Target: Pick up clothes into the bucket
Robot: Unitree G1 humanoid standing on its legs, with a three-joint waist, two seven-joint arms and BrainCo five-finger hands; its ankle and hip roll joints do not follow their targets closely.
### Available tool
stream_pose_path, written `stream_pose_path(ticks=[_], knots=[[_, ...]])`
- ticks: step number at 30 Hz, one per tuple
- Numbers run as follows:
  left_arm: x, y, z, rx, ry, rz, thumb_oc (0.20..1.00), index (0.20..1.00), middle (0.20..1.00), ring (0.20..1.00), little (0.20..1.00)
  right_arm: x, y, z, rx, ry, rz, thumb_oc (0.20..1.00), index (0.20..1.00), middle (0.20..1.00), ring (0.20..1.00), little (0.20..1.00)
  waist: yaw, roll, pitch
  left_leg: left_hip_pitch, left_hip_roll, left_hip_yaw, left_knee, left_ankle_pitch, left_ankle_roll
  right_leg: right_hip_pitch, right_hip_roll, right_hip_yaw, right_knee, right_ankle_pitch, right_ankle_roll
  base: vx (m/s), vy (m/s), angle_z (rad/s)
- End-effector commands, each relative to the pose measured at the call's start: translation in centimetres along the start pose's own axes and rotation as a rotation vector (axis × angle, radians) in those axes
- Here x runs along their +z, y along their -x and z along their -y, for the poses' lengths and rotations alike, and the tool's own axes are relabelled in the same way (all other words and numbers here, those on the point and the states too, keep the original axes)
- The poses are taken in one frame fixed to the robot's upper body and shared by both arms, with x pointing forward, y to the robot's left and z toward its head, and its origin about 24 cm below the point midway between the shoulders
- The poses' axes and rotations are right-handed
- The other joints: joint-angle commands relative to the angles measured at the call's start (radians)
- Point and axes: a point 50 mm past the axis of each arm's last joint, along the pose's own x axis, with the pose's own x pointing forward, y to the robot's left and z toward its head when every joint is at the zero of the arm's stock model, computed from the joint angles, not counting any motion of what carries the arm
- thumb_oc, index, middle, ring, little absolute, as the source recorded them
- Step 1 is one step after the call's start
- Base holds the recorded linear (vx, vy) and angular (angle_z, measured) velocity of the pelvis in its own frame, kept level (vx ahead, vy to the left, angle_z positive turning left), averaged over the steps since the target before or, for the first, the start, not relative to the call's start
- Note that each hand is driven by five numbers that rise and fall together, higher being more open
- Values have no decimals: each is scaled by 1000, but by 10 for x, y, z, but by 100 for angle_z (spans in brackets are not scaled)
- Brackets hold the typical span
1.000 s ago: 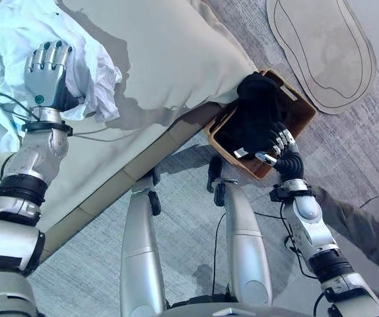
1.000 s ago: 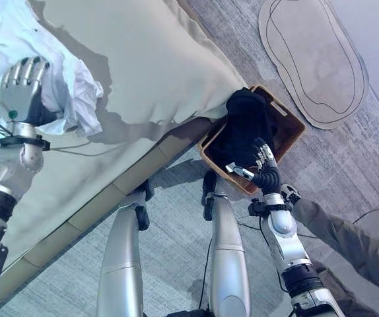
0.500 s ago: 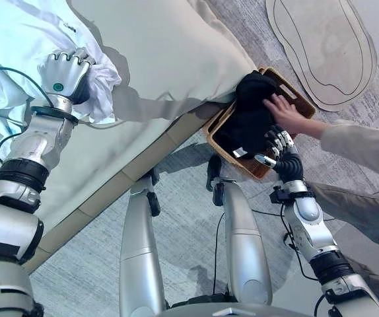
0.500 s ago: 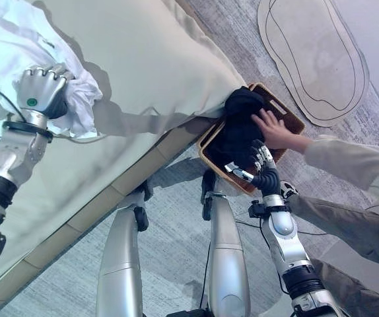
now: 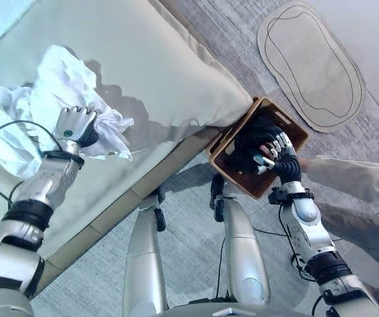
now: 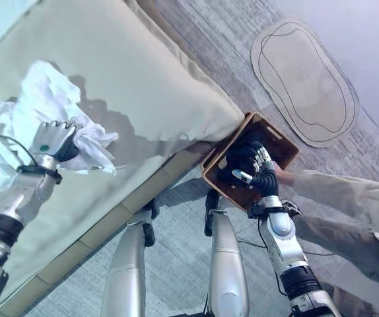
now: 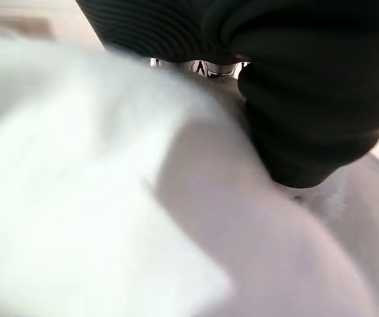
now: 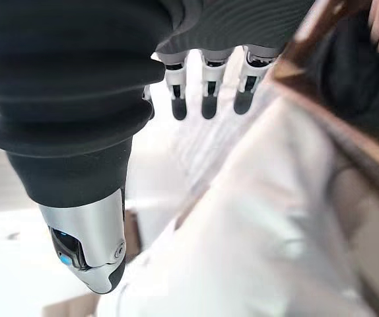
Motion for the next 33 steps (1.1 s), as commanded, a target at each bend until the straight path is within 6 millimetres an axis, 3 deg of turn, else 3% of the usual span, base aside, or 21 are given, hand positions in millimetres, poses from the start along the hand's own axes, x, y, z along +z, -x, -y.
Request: stream_pose_path(ticks=[1,4,5,8,9,10,11,14,15,21,22,24,27,33], knots=[[12,10,-16,133,171,34,200,200,200,200,200,7,1,4,-9,34,40,1000,1000,1000,1000,1000,7,26,-83,106,-1,-28,30,-109,7,151,-56,3,-319,269,95,118,-66,4],[25,22,-18,162,306,62,200,200,200,200,200,6,0,2,14,72,28,1000,1000,1000,1000,1000,20,26,-89,184,-1,-34,-18,-99,3,233,-55,-15,-363,274,95,100,-53,8],[37,31,-24,187,412,110,200,200,200,200,200,6,-1,1,38,131,24,1000,1000,1000,1000,1000,32,28,-102,234,-2,-36,-54,-93,-1,285,-54,-23,-397,276,95,89,-46,8],[47,38,-30,194,525,150,200,200,200,200,200,6,-1,-1,70,208,23,1000,1000,1000,1000,1000,36,28,-111,277,-7,-39,-86,-79,-4,335,-52,-36,-430,285,94,76,-57,9],[65,45,-41,208,671,240,200,200,200,200,200,6,-3,-5,113,306,24,1000,1000,1000,1000,1000,47,31,-123,319,-3,-45,-112,-80,-7,381,-46,-44,-455,281,95,41,-42,14],[65,45,-42,207,671,239,200,200,200,200,200,6,-3,-5,114,307,24,1000,1000,1000,1000,1000,45,30,-123,319,-5,-45,-116,-73,-6,382,-48,-44,-460,287,94,105,-84,7],[82,50,-61,253,891,333,200,200,200,200,200,11,-8,-13,182,439,59,1000,1000,1000,1000,1000,55,33,-134,357,-3,-46,-138,-73,-9,418,-42,-52,-478,285,95,47,-51,1],[100,55,-79,245,1115,464,200,200,200,200,200,13,-13,-26,262,553,95,1000,1000,1000,1000,1000,61,35,-152,394,-2,-49,-160,-62,-9,456,-40,-60,-501,294,94,60,-55,3],[117,56,-92,208,1296,578,200,200,200,200,200,18,-17,-42,342,638,151,1000,1000,1000,1000,1000,67,38,-160,429,3,-49,-170,-67,-9,490,-34,-62,-503,286,94,37,-35,5],[140,55,-107,127,1432,745,200,200,200,200,200,27,-19,-70,493,691,230,1000,1000,1000,1000,1000,65,37,-184,490,1,-46,-201,-61,-7,534,-29,-63,-506,280,92,45,-16,1],[149,54,-111,93,1487,802,200,200,200,200,200,31,-15,-89,614,641,250,1000,1000,1000,1000,1000,65,37,-197,518,2,-44,-223,-57,-9,553,-26,-66,-511,275,93,32,-17,0],[154,54,-112,66,1479,831,200,200,200,200,200,34,-8,-100,708,576,251,1000,1000,1000,1000,1000,63,35,-213,543,2,-40,-243,-54,-10,569,-22,-69,-515,270,93,74,-25,-1],[160,55,-115,45,1438,875,200,200,200,200,200,36,4,-112,834,487,228,1000,1000,1000,1000,1000,63,36,-240,585,1,-40,-274,-49,-13,603,-18,-76,-527,263,94,87,-24,-3],[166,57,-109,20,1457,869,200,200,200,200,200,29,13,-123,870,346,169,1000,1000,1000,1000,1000,67,38,-267,622,4,-35,-293,-51,-12,639,-14,-84,-544,259,95,53,-15,5]])
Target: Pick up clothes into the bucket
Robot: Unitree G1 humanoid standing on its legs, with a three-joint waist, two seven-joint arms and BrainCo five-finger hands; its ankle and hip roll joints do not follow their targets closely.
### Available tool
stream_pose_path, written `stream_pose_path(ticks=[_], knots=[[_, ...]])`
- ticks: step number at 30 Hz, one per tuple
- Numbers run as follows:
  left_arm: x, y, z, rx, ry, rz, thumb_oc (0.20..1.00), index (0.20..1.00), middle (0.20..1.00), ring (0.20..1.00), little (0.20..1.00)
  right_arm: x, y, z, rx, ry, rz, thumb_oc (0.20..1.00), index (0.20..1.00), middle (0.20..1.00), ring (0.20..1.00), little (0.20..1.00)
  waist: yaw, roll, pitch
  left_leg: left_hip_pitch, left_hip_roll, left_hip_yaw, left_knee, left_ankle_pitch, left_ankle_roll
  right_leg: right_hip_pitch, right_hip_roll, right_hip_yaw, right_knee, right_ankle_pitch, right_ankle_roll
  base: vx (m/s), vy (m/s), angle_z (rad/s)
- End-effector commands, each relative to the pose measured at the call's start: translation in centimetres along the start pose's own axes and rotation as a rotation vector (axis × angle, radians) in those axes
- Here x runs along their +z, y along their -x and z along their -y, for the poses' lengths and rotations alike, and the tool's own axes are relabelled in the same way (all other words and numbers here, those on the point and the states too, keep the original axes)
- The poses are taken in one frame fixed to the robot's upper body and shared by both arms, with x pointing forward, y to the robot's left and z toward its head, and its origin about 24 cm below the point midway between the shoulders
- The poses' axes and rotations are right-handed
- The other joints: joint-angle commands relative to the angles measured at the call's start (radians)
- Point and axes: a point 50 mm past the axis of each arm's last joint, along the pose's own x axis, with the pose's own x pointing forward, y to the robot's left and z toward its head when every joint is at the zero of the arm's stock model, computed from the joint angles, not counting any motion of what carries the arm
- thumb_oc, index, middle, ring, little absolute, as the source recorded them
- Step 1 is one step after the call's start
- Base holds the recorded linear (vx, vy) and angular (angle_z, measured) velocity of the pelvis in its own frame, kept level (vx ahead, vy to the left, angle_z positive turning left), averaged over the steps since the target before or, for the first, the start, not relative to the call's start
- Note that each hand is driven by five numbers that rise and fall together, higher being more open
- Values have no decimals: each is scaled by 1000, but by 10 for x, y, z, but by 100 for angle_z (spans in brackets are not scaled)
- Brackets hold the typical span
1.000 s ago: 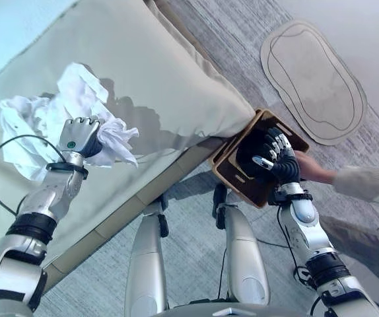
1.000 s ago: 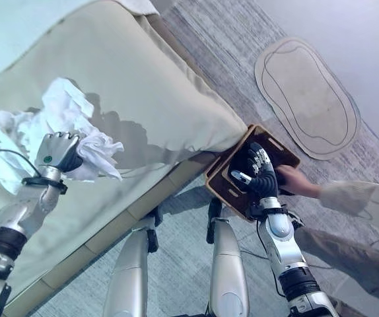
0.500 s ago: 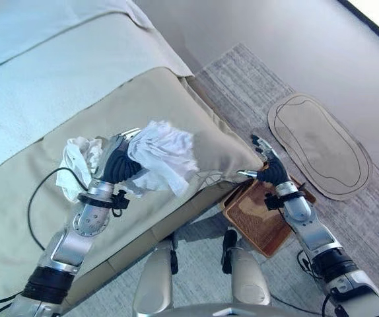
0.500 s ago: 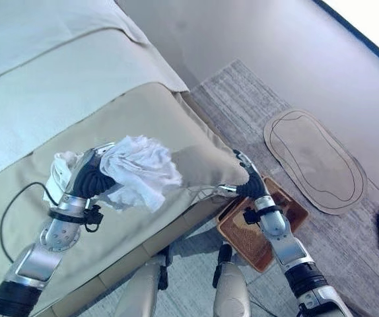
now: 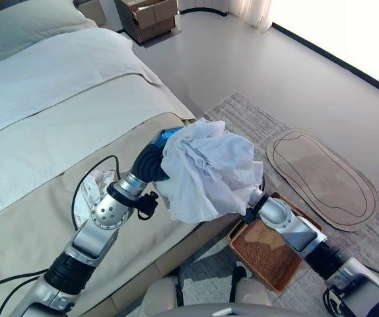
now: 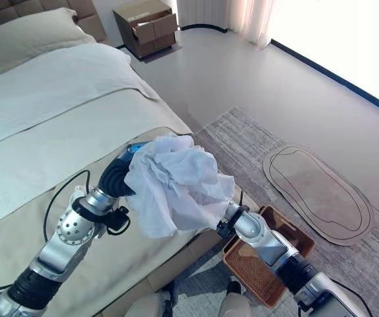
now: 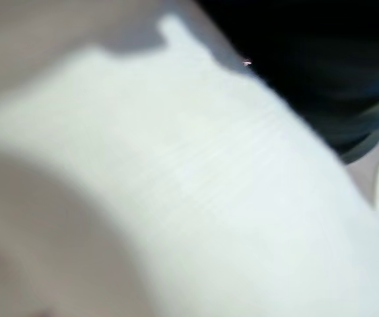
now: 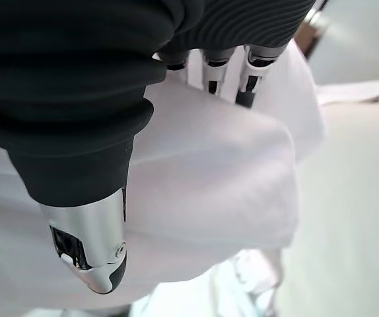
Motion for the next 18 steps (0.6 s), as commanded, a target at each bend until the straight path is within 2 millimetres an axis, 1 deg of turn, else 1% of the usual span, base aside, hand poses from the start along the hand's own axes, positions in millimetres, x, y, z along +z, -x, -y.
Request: stream_pose_path(ticks=[1,5,6,7,8,10,12,13,14,15,17,18], knots=[[28,-14,2,-3,21,177,200,200,200,200,200,32,-16,-6,8,-62,177,1000,1000,1000,1000,1000,-8,-46,-53,43,15,-4,28,-101,-4,-12,-51,22,-157,213,54,43,-3,3],[25,-12,6,5,44,164,200,200,200,200,200,36,-17,-9,-17,-89,194,1000,1000,1000,1000,1000,-8,-45,-62,54,14,2,25,-104,-3,-2,-52,23,-162,213,56,8,0,0],[23,-11,8,11,59,152,200,200,200,200,200,40,-17,-12,-23,-134,219,730,730,730,730,730,-8,-44,-67,59,13,2,23,-105,-2,3,-52,21,-164,213,57,0,0,0],[22,-9,8,14,59,144,200,200,200,200,200,40,-15,-11,-36,-163,225,385,385,385,385,385,-8,-43,-69,62,13,2,22,-105,-2,5,-52,21,-165,213,57,0,0,0],[21,-8,8,17,54,137,200,200,200,200,200,40,-12,-12,-40,-195,228,200,200,200,200,200,-9,-42,-70,64,12,2,19,-104,-2,6,-52,22,-165,214,58,0,0,0],[20,-5,6,25,40,122,200,200,200,200,200,35,-6,-12,-46,-241,212,200,200,200,200,200,-9,-43,-73,70,12,1,12,-103,-2,10,-53,19,-167,214,59,0,0,0],[19,0,2,45,21,108,200,200,200,200,200,26,3,-12,-74,-285,179,200,200,200,200,200,-11,-43,-76,74,12,1,10,-102,-2,13,-53,16,-166,213,59,0,0,0],[19,0,2,45,21,107,200,200,200,200,200,26,3,-12,-74,-286,178,200,200,200,200,200,-11,-43,-77,75,12,1,9,-102,-2,13,-53,16,-167,213,59,0,0,0],[18,6,-3,70,8,89,200,200,200,200,200,14,15,-11,-117,-342,129,200,200,200,200,200,-15,-43,-81,78,11,1,8,-102,-2,15,-52,16,-166,212,60,0,0,0],[17,9,-6,87,1,77,200,200,200,200,200,7,21,-10,-151,-386,107,200,200,200,200,200,-17,-44,-82,79,13,2,9,-102,-2,16,-53,15,-165,212,60,0,0,0],[16,10,-6,93,1,70,200,200,200,200,200,3,25,-11,-163,-409,95,200,200,200,200,200,-18,-45,-85,80,13,2,8,-102,-2,17,-52,15,-165,211,60,0,0,0],[12,14,-8,116,3,46,200,200,200,200,200,2,28,-8,-229,-442,101,200,200,200,200,200,-22,-45,-87,83,13,3,7,-104,-2,19,-53,15,-164,210,60,0,0,0]])
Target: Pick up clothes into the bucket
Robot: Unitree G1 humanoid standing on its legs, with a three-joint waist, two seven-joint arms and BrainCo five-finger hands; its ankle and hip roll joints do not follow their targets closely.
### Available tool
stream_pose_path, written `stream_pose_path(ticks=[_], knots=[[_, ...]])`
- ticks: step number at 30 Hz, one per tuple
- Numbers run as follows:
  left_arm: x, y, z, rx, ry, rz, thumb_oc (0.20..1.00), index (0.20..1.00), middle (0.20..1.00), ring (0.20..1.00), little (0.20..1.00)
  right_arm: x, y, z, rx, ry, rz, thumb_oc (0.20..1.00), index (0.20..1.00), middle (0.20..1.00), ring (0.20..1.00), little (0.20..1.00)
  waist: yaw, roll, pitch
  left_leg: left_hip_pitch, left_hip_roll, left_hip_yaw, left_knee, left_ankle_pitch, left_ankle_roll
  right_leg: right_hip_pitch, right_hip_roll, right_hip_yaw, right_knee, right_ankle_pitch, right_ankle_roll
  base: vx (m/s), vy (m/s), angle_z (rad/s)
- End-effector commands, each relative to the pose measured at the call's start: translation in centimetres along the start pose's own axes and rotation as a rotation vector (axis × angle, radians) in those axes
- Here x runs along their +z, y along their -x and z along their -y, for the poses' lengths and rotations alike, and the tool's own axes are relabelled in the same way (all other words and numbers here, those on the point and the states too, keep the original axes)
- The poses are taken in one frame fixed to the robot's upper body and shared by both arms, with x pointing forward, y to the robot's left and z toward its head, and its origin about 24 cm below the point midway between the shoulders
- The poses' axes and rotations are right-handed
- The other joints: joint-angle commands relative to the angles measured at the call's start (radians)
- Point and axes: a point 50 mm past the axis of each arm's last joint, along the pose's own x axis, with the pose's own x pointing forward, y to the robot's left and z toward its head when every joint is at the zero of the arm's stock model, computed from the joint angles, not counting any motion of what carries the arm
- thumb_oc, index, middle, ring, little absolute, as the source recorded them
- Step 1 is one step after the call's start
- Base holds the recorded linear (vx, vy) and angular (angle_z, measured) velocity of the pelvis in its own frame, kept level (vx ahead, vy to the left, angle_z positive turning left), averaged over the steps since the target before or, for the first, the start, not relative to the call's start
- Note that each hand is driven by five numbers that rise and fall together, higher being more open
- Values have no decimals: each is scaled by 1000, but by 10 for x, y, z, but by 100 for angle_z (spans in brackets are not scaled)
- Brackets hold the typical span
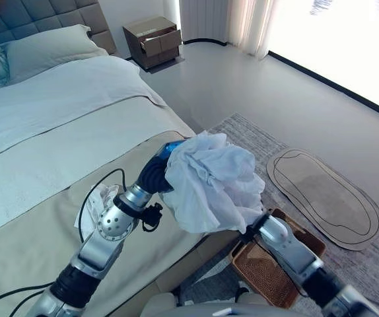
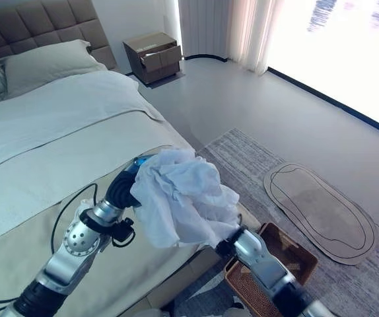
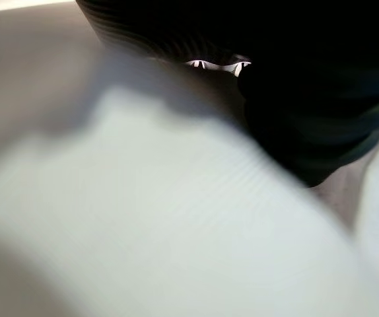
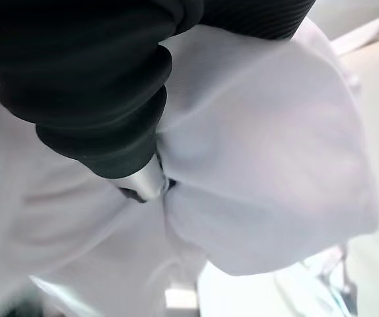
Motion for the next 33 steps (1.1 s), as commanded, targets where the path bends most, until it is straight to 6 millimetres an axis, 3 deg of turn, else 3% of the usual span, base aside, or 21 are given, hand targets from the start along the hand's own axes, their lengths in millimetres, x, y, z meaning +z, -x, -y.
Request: stream_pose_path(ticks=[1,5,6,7,8,10,14,15,19,22,27,33], knots=[[28,-12,-19,74,-64,165,200,200,200,200,200,39,-16,5,-48,-69,223,200,200,200,200,200,-20,-50,-14,37,16,1,46,-104,-1,-24,-56,16,-118,206,55,0,0,0],[27,-7,-24,98,-98,143,200,200,200,200,200,28,-3,12,-102,13,145,200,200,200,200,200,-25,-51,-19,41,18,1,45,-106,-1,-21,-54,17,-118,204,55,0,0,0],[25,-7,-22,79,-84,138,200,200,200,200,200,10,-13,26,-139,81,50,200,200,200,200,200,-15,-51,-25,43,18,-2,44,-106,-1,-17,-54,12,-120,204,54,0,0,0],[25,-7,-22,79,-85,138,200,200,200,200,200,11,-14,26,-139,82,51,539,539,539,539,539,-16,-51,-24,43,18,-2,44,-106,-1,-16,-54,12,-120,204,54,0,0,0],[27,-5,-27,120,-82,148,200,200,200,200,200,25,-12,31,-170,131,109,1000,1000,1000,1000,1000,-12,-55,-25,43,18,-3,45,-106,-2,-14,-53,12,-123,204,54,0,0,0],[23,2,-30,157,-80,119,200,200,200,200,200,19,1,38,-233,156,78,1000,1000,1000,1000,1000,-15,-56,-25,43,17,-3,46,-107,-1,-14,-52,12,-123,205,54,3,-6,2],[25,4,-33,167,-124,115,200,200,200,200,200,44,7,60,-342,434,132,1000,1000,1000,1000,1000,-16,-56,-31,44,18,-5,46,-109,1,-12,-52,13,-124,203,56,0,0,0],[25,3,-33,167,-124,116,200,200,200,200,200,44,7,60,-344,436,131,1000,1000,1000,1000,1000,-16,-56,-31,44,18,-5,46,-109,1,-12,-52,12,-124,203,56,0,0,0],[38,-3,-30,164,-118,198,200,200,200,200,200,83,5,58,-356,511,320,1000,1000,1000,1000,1000,-16,-57,-29,42,14,-10,43,-106,3,-14,-51,12,-121,204,57,0,0,0],[42,-5,-28,152,-136,221,200,200,200,200,200,94,2,54,-339,505,383,1000,1000,1000,1000,1000,-14,-58,-29,38,14,-12,43,-107,4,-15,-52,11,-120,203,56,0,0,0],[48,-2,-32,171,-109,243,200,200,200,200,200,104,5,46,-286,345,467,1000,1000,1000,1000,1000,-10,-58,-28,37,11,-14,43,-106,5,-15,-51,7,-120,202,55,0,0,0],[54,-2,-27,131,-33,284,200,200,200,200,200,91,1,41,-211,309,403,1000,1000,1000,1000,1000,-4,-63,-32,37,11,-17,44,-107,4,-11,-52,6,-120,202,54,0,0,0]])
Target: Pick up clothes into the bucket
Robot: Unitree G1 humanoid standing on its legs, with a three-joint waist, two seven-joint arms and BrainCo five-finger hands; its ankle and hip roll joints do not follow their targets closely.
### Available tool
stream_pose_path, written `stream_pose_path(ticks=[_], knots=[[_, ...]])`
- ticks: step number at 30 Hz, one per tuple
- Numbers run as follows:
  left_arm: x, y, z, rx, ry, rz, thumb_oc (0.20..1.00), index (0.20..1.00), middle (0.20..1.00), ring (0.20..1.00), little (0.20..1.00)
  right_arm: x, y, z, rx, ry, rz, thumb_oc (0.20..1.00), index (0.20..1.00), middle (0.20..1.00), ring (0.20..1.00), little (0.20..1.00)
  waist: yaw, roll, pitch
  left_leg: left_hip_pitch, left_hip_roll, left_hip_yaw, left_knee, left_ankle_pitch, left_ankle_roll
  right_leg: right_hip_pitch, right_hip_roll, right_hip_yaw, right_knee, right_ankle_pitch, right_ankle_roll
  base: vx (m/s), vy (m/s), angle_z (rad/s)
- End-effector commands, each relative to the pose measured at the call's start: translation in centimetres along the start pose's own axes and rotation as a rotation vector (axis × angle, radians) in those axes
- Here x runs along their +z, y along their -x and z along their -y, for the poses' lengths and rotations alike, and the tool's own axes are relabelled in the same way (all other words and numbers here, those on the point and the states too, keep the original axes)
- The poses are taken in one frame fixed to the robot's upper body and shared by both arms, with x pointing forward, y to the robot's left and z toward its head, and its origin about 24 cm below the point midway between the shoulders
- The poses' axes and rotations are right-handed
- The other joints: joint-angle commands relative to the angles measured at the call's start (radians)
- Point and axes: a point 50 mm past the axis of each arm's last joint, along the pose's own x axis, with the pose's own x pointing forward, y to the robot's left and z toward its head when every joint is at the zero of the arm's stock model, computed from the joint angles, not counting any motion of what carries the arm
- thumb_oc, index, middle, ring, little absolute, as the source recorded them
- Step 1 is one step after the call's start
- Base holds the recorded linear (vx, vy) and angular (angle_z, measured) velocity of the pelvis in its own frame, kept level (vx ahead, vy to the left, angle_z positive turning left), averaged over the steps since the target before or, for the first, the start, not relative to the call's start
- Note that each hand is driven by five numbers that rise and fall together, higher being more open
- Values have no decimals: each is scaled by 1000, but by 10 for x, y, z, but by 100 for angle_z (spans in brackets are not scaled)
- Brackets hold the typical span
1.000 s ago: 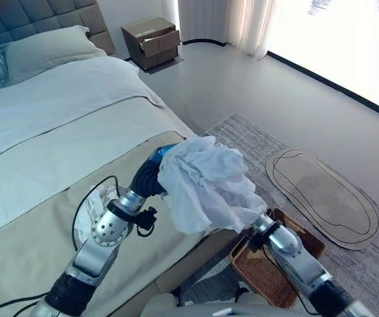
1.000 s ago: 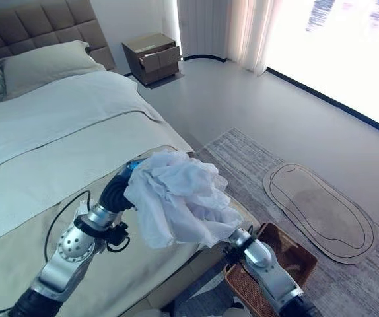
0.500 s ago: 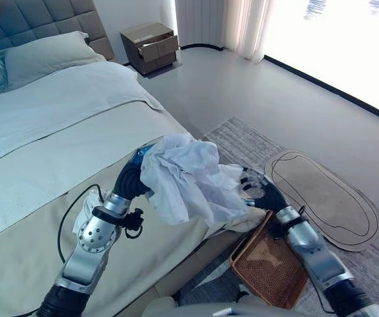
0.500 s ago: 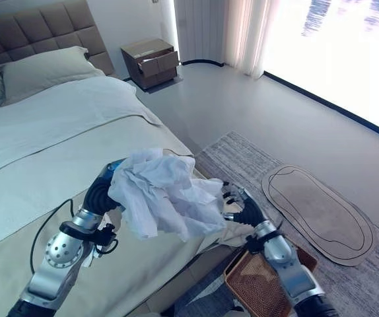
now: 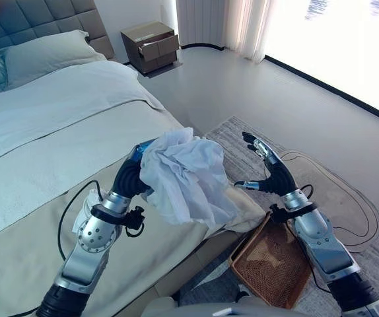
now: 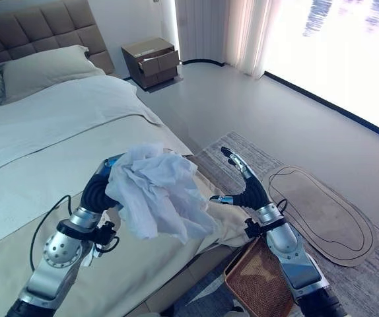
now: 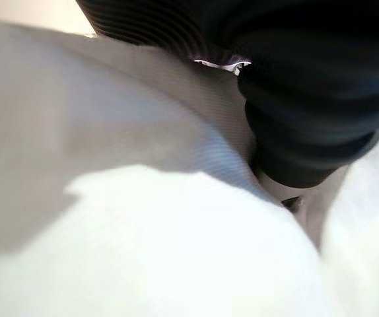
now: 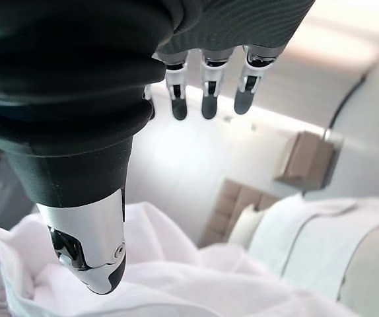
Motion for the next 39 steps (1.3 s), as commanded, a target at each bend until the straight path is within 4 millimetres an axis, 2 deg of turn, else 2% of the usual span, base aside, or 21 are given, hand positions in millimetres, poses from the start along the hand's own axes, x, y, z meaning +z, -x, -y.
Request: stream_pose_path(ticks=[1,5,6,8,14,20,24,25,26,36,39], knots=[[50,-18,-6,-7,16,304,200,200,200,200,200,20,-15,-13,65,-55,140,1000,1000,1000,1000,1000,9,-61,-17,20,11,-18,61,-108,4,-44,-64,11,-75,181,48,0,0,0],[57,-24,1,-55,1,349,200,200,200,200,200,25,-26,-35,238,-40,165,1000,1000,1000,1000,1000,18,-62,-14,17,10,-20,65,-110,3,-48,-64,11,-74,181,47,0,0,0],[58,-24,0,-54,0,349,200,200,200,200,200,25,-26,-35,239,-40,166,1000,1000,1000,1000,1000,17,-62,-14,17,10,-20,65,-110,3,-48,-64,11,-74,181,47,0,0,0],[61,-27,6,-88,18,369,200,200,200,200,200,27,-34,-53,362,-52,170,1000,1000,1000,1000,1000,24,-62,-12,16,10,-22,64,-109,2,-49,-63,13,-76,181,45,0,0,0],[67,-30,13,-127,-31,397,200,200,200,200,200,27,-49,-87,526,-74,169,1000,1000,1000,1000,1000,38,-61,-7,14,10,-24,63,-109,3,-48,-62,15,-78,180,44,0,-1,1],[67,-31,17,-142,-72,398,200,200,200,200,200,32,-59,-103,564,-122,174,1000,1000,1000,1000,1000,43,-61,-6,15,11,-26,63,-109,3,-47,-61,13,-79,178,43,0,-2,1],[64,-32,18,-142,-74,385,200,200,200,200,200,32,-60,-103,546,-139,171,1000,1000,1000,1000,1000,44,-60,-4,15,11,-24,63,-109,4,-47,-60,15,-79,178,42,0,0,0],[62,-32,18,-137,-76,378,200,200,200,200,200,32,-59,-102,541,-141,171,645,645,645,645,645,43,-60,-3,15,11,-23,62,-109,4,-47,-59,16,-79,178,42,0,0,0],[62,-32,18,-136,-79,374,200,200,200,200,200,31,-58,-102,536,-143,167,200,200,200,200,200,42,-60,-2,16,11,-23,62,-109,4,-47,-59,16,-79,179,42,0,0,0],[52,-28,14,-117,-124,323,200,200,200,200,200,14,-43,-88,462,-150,90,200,200,200,200,200,33,-57,-1,19,9,-22,62,-110,5,-45,-62,16,-75,177,43,0,0,0],[48,-24,9,-82,-144,294,200,200,200,200,200,1,-33,-84,417,-200,29,200,200,200,200,200,31,-54,-4,21,10,-24,58,-108,3,-44,-61,13,-76,175,44,0,0,0]])
